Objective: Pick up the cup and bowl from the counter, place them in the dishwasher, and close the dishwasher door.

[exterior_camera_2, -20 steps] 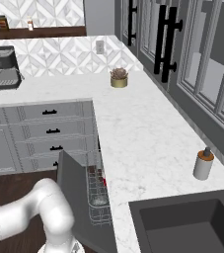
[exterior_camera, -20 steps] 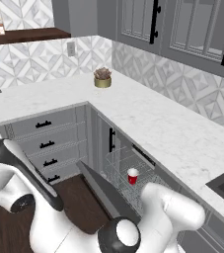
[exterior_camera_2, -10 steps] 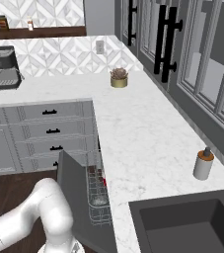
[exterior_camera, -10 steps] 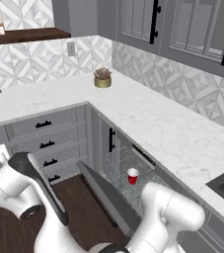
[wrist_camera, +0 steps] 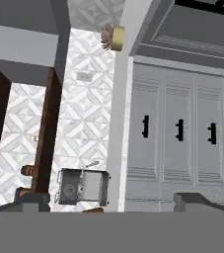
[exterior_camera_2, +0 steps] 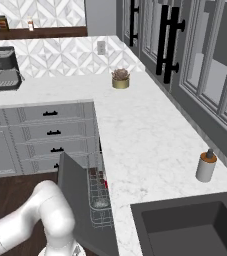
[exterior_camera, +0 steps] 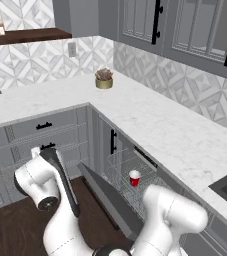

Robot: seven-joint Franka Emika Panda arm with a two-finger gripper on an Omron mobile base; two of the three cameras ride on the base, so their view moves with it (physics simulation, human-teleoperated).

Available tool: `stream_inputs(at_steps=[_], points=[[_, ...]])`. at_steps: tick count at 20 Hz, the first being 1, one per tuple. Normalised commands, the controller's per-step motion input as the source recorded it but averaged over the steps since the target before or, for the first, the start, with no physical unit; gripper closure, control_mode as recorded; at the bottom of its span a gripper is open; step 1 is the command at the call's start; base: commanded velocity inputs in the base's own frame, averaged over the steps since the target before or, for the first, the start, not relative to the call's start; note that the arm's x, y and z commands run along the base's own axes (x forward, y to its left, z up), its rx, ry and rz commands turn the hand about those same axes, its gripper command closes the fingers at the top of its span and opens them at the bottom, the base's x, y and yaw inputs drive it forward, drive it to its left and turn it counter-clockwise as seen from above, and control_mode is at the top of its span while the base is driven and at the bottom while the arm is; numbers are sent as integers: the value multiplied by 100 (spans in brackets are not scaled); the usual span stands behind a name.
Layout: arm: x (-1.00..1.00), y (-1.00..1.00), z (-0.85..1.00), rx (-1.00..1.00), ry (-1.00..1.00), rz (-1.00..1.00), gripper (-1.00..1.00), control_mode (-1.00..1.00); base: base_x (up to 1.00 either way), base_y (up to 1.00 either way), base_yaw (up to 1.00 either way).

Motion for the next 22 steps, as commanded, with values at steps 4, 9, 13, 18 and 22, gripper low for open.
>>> stream_inputs(at_steps=[4, 9, 13, 18, 22], points=[[3, 0, -82, -1, 58, -45, -100, -100, 0, 0, 0], [0, 1, -91, -5, 53, -36, -100, -100, 0, 0, 0], [0, 11, -100, -14, 46, -30, -100, -100, 0, 0, 0], [0, 27, -99, -18, 42, -23, -100, -100, 0, 0, 0], [0, 46, -89, -21, 36, -19, -100, -100, 0, 0, 0]])
